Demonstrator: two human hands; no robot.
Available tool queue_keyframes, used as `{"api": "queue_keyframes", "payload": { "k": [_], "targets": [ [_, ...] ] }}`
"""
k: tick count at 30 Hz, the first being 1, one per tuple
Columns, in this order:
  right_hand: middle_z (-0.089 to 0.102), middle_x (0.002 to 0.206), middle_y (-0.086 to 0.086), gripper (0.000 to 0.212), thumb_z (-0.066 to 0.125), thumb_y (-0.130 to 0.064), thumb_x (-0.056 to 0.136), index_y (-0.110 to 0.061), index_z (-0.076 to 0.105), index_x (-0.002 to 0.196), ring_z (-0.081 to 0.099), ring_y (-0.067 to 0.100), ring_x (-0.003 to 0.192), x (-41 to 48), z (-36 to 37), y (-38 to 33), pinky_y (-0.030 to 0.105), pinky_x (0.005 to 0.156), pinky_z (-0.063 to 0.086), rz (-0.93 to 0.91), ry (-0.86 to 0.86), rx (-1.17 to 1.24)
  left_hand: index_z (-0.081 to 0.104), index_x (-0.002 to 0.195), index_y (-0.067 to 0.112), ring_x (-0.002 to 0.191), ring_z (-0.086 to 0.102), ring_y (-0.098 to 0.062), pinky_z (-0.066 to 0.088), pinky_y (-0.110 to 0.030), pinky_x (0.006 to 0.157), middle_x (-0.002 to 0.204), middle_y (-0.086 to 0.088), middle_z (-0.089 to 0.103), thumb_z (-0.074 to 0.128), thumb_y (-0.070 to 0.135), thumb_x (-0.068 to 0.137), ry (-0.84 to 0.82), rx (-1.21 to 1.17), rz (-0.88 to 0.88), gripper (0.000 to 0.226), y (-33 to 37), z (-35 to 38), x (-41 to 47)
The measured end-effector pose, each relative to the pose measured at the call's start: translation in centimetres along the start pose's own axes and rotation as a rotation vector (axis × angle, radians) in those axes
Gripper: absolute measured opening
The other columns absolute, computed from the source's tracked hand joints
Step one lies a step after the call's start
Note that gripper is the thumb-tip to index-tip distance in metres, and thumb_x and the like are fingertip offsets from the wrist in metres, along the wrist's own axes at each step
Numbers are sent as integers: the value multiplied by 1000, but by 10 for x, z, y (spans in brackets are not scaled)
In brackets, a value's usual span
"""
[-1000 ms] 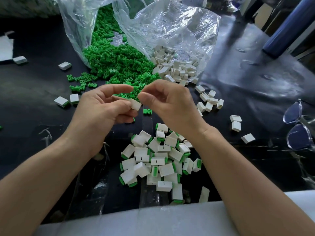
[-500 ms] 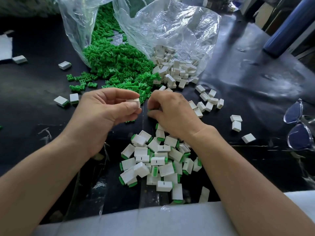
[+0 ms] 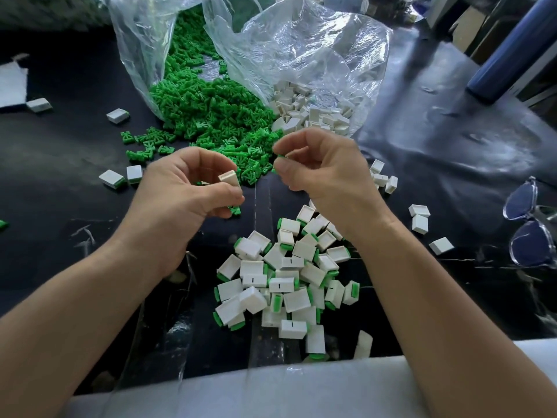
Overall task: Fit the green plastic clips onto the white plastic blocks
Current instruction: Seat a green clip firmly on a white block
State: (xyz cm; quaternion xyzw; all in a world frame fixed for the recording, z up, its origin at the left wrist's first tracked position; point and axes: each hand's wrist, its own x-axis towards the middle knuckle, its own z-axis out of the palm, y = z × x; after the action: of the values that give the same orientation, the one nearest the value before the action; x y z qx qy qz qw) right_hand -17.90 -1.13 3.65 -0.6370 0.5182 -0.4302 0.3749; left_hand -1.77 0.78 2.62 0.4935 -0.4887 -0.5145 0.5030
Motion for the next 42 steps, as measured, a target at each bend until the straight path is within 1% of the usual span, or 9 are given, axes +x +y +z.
{"api": "queue_keyframes", "payload": {
  "k": [7,20,23,27,29,32,36,40,42],
  "targets": [
    [62,68,-2,19,61,2,84,-16,61,77,60,10,63,-7,5,-9,23,65,53,-55,-103,133,68,73,16,53,58,-2,49,-12,53,59,7,68,68,14,58,-40,-2,3,16,-1,3,-2],
    [57,64,-15,17,63,-2,84,-18,62,79,53,-5,59,-6,8,-6,16,66,43,-73,-127,5,67,71,17,50,57,0,48,-11,50,56,8,67,71,19,54,-39,49,28,17,-1,3,-3],
    [57,65,-13,17,63,-3,84,-18,61,79,53,-1,61,-6,8,-5,20,65,44,-67,-120,-9,67,69,16,50,56,-1,47,-12,49,56,8,66,72,20,55,-44,54,28,15,-1,3,-3],
    [54,68,0,20,59,-5,87,-23,64,94,52,21,65,-6,8,-5,32,64,47,-88,-129,-52,67,71,16,51,59,-3,49,-14,48,57,7,66,71,20,56,-34,37,15,15,-1,2,-2],
    [51,66,-8,26,56,-6,89,-22,66,107,49,12,63,-7,8,-5,26,60,42,-100,-152,-102,67,72,14,52,62,-5,50,-16,48,57,5,67,70,20,56,-36,21,5,17,-2,2,-3],
    [51,65,-17,20,56,-6,89,-17,71,97,48,0,62,-7,9,-4,19,63,39,-115,-141,-155,66,74,12,53,64,-6,51,-16,50,58,3,67,69,18,57,-48,7,2,18,-2,2,-3],
    [54,66,-13,15,58,-5,87,-20,61,85,53,4,63,-6,9,-5,29,69,50,-111,-89,-156,65,75,9,55,65,-8,51,-16,51,59,2,68,67,14,59,-59,-36,5,17,-2,3,-2],
    [55,69,-1,22,54,-7,89,-22,64,104,54,14,67,-7,8,-5,31,72,51,-117,-120,-189,64,76,8,56,66,-8,52,-17,52,59,2,67,67,14,60,-46,-57,6,17,-2,3,-2],
    [58,71,2,22,53,-8,90,-22,66,100,58,19,70,-8,7,-5,36,71,53,-128,-102,-188,64,76,8,56,66,-8,52,-17,52,59,3,67,67,14,60,-44,-59,6,17,-2,3,-1]
  ]
}}
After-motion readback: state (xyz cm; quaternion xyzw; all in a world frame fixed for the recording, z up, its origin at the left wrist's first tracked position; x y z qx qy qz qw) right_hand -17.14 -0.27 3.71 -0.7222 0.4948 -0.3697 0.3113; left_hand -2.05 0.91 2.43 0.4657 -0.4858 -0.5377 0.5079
